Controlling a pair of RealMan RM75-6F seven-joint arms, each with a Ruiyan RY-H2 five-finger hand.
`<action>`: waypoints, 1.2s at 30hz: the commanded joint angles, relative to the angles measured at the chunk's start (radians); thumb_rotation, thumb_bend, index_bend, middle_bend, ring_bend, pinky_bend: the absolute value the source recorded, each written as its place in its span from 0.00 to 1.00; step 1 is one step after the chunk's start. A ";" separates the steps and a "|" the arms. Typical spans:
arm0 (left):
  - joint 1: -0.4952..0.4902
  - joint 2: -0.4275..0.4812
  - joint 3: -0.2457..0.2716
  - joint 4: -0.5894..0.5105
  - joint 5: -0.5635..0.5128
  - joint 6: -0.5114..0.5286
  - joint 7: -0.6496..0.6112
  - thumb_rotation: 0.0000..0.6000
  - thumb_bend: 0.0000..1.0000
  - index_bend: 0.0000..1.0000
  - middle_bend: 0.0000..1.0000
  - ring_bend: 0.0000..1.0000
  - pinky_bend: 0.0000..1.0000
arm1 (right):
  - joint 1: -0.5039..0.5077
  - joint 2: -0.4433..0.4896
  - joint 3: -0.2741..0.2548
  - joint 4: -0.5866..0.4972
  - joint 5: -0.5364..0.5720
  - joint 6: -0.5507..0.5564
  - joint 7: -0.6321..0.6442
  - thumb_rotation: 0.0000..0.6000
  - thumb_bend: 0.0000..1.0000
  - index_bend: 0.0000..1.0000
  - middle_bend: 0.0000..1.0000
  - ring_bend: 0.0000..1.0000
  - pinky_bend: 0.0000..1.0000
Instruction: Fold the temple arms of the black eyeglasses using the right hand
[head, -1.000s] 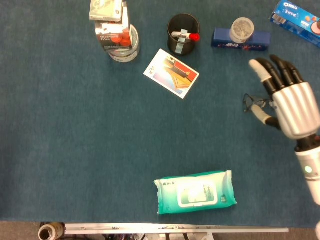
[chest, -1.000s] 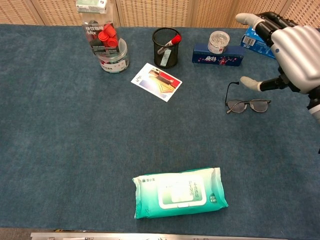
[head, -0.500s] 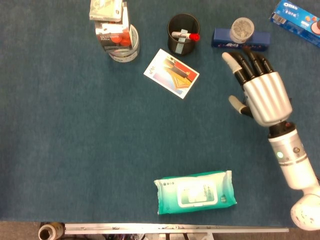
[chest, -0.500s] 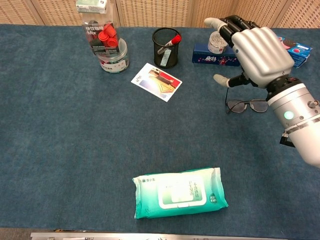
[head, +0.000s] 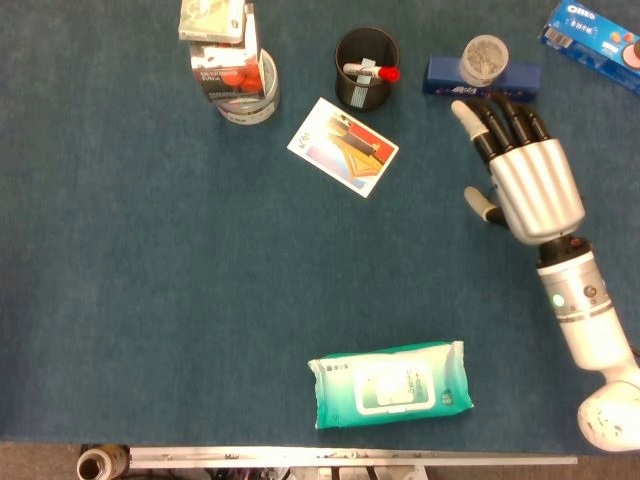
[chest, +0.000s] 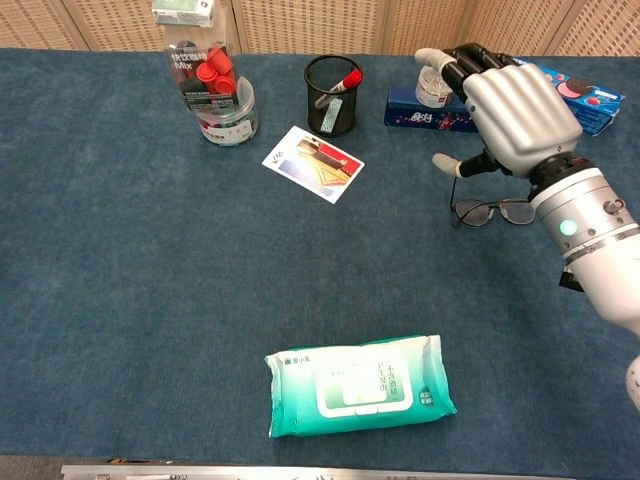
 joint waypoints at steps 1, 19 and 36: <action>0.000 0.000 0.000 0.000 0.000 0.000 0.001 1.00 0.25 0.53 0.40 0.34 0.47 | -0.003 0.000 -0.003 0.010 0.007 -0.001 0.004 1.00 0.17 0.12 0.18 0.10 0.19; -0.002 -0.002 0.000 -0.003 -0.001 -0.005 0.015 1.00 0.25 0.53 0.40 0.34 0.47 | -0.024 0.014 -0.012 0.050 0.024 0.018 0.033 1.00 0.27 0.12 0.18 0.10 0.19; -0.005 -0.004 0.000 -0.004 -0.003 -0.013 0.021 1.00 0.25 0.53 0.40 0.34 0.47 | -0.047 0.021 -0.015 0.087 0.054 0.025 0.060 1.00 0.31 0.12 0.18 0.10 0.19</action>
